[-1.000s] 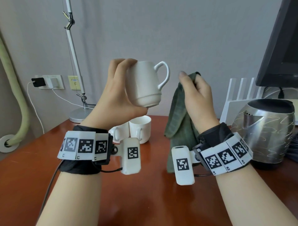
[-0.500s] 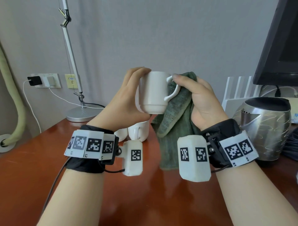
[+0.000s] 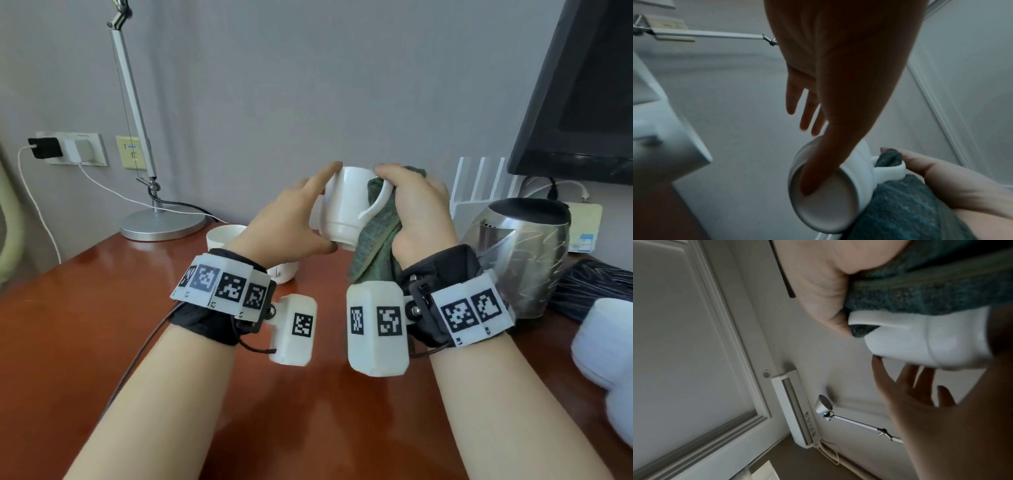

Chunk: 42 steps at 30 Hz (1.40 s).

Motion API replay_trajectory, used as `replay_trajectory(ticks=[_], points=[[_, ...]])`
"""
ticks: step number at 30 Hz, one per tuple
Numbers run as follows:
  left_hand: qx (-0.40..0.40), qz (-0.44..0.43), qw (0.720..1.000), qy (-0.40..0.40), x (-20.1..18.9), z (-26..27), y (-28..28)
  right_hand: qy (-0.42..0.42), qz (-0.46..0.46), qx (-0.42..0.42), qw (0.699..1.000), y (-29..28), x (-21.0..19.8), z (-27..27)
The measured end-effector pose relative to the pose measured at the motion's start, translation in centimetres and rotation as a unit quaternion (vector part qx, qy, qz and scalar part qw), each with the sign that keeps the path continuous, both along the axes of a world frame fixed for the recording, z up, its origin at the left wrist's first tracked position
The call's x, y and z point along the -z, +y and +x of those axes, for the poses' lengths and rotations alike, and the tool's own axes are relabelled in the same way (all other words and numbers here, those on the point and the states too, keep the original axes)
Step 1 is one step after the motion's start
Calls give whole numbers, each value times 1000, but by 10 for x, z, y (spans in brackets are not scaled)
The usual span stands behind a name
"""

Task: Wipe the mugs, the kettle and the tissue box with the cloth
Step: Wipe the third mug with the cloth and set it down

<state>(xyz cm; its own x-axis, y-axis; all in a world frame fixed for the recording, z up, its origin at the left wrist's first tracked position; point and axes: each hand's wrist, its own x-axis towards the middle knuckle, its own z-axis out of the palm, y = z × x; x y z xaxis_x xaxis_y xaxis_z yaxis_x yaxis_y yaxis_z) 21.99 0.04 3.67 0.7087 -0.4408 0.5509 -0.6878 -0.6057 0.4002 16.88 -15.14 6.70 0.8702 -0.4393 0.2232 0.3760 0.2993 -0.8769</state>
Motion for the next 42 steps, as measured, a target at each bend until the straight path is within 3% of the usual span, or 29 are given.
replay_trajectory(ticks=[4,8,13,17,22,29,32,42], points=[[-19,35,997,63,19,-10,-15,55,20,33,998,2,20,-7],[-16,-52,997,62,40,-15,-14,64,28,60,996,3,47,-4],[-168,-252,953,-7,65,0,5,96,63,47,992,-1,78,7],[-223,-206,952,35,71,2,16,101,27,31,994,-5,93,17],[-199,-210,952,102,80,7,25,111,-15,6,994,-2,107,30],[-205,-288,920,170,88,15,32,111,-77,-12,991,18,117,42],[-167,-322,905,222,94,18,33,112,-102,-21,988,25,120,48],[-84,-401,852,325,104,22,35,126,-61,-59,988,33,130,69]])
